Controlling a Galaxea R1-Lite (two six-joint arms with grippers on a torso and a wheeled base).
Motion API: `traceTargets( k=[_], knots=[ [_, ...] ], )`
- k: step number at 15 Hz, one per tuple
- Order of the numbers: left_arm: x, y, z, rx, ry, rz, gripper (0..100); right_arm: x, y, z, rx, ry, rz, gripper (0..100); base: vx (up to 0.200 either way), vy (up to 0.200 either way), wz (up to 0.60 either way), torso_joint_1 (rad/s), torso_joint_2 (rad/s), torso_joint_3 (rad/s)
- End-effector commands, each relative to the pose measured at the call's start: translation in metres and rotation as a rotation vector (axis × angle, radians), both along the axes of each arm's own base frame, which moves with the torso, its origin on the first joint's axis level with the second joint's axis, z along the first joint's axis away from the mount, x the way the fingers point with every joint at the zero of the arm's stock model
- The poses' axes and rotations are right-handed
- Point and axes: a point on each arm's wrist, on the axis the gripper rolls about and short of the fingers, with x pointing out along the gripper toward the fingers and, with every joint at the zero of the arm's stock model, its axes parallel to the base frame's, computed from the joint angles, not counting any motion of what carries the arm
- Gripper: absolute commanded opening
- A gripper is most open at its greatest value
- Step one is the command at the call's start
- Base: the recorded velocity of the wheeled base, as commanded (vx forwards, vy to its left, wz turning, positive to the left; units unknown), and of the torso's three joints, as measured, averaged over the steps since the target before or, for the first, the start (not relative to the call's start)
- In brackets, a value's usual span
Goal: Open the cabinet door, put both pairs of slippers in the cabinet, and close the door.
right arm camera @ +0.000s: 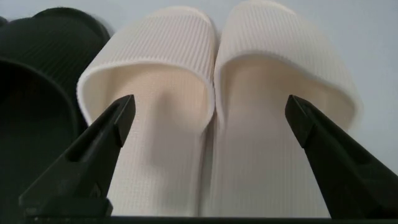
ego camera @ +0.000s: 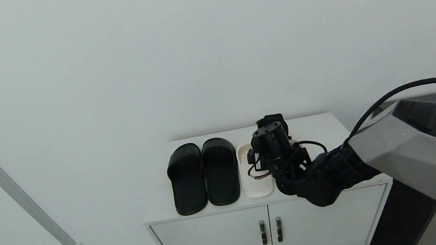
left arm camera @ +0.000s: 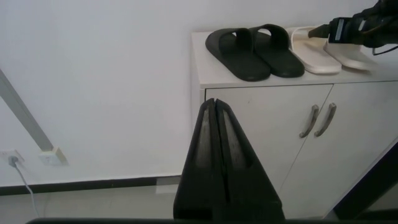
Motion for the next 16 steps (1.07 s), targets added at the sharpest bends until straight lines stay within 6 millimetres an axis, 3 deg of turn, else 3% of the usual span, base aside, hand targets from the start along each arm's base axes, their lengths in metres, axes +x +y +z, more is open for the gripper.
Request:
traceTargets(
  k=[1, 4, 9, 10, 14, 16],
  knots=[
    [0.0, 0.0, 0.0, 0.0, 0.001, 0.0, 0, 0.012, 0.001, -0.011, -0.006, 0.002, -0.014, 100, 0.0, 0.0, 0.0, 0.0, 0.0, 0.0],
    [0.0, 0.0, 0.0, 0.0, 0.001, 0.0, 0, 0.028, 0.002, -0.014, -0.001, -0.02, -0.027, 100, 0.0, 0.0, 0.0, 0.0, 0.0, 0.0],
    [0.0, 0.0, 0.0, 0.0, 0.001, 0.0, 0, 0.037, 0.002, -0.022, -0.038, -0.022, -0.022, 100, 0.0, 0.0, 0.0, 0.0, 0.0, 0.0],
    [0.0, 0.0, 0.0, 0.0, 0.001, 0.0, 0, 0.038, 0.002, -0.024, -0.039, -0.021, -0.022, 0, 0.0, 0.0, 0.0, 0.0, 0.0, 0.0],
    [0.0, 0.0, 0.0, 0.0, 0.001, -0.004, 0, 0.038, 0.003, -0.024, -0.039, -0.026, -0.029, 0, 0.0, 0.0, 0.0, 0.0, 0.0, 0.0],
    [0.0, 0.0, 0.0, 0.0, 0.001, -0.004, 0, 0.035, 0.0, -0.015, -0.032, -0.036, -0.031, 0, 0.0, 0.0, 0.0, 0.0, 0.0, 0.0]
  ],
)
